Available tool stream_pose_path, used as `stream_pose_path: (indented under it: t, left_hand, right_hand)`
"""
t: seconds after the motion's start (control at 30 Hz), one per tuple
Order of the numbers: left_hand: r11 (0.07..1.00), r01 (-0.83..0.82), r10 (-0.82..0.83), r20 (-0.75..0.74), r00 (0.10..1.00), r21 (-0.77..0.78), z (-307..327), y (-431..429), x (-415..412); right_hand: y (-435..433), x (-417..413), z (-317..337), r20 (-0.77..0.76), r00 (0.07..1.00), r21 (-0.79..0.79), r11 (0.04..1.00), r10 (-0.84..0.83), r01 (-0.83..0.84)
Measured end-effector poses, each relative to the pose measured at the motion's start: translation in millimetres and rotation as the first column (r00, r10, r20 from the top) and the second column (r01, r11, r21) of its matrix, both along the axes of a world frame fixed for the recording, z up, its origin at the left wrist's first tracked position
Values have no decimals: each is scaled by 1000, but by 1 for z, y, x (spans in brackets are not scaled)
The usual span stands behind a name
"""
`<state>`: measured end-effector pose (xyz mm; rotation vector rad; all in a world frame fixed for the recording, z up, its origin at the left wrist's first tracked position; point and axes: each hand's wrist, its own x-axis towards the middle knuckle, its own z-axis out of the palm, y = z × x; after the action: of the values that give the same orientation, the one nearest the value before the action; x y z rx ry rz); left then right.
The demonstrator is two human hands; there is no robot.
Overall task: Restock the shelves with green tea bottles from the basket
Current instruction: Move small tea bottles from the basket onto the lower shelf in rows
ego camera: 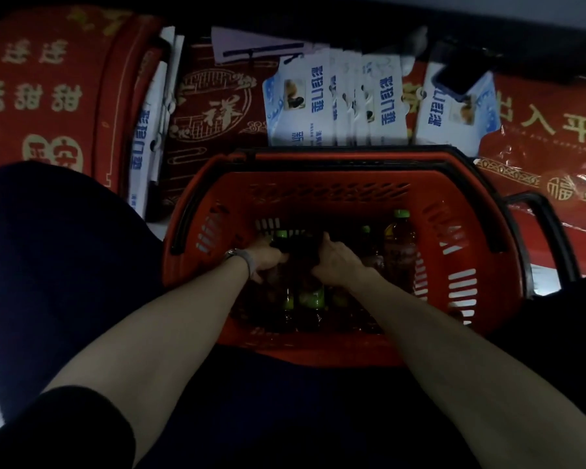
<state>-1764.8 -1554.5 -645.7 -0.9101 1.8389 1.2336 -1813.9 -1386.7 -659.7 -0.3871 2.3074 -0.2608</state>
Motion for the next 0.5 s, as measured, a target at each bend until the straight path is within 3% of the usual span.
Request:
stream_pose_path:
  t: [0.17, 0.37, 0.5]
  left_hand:
    - [1000, 25, -25, -20, 999, 2, 1, -3, -1]
    - [996, -55, 59, -54, 997, 68, 3, -8, 5]
    - [998, -25, 31, -92, 995, 59, 6, -11, 8]
  right_hand:
    - [7, -5, -19, -44, 996, -72, 995, -71, 68]
    - [14, -5, -5, 1, 985, -246, 955, -171, 166]
    - [16, 2, 5, 42, 980, -355, 914, -195, 197]
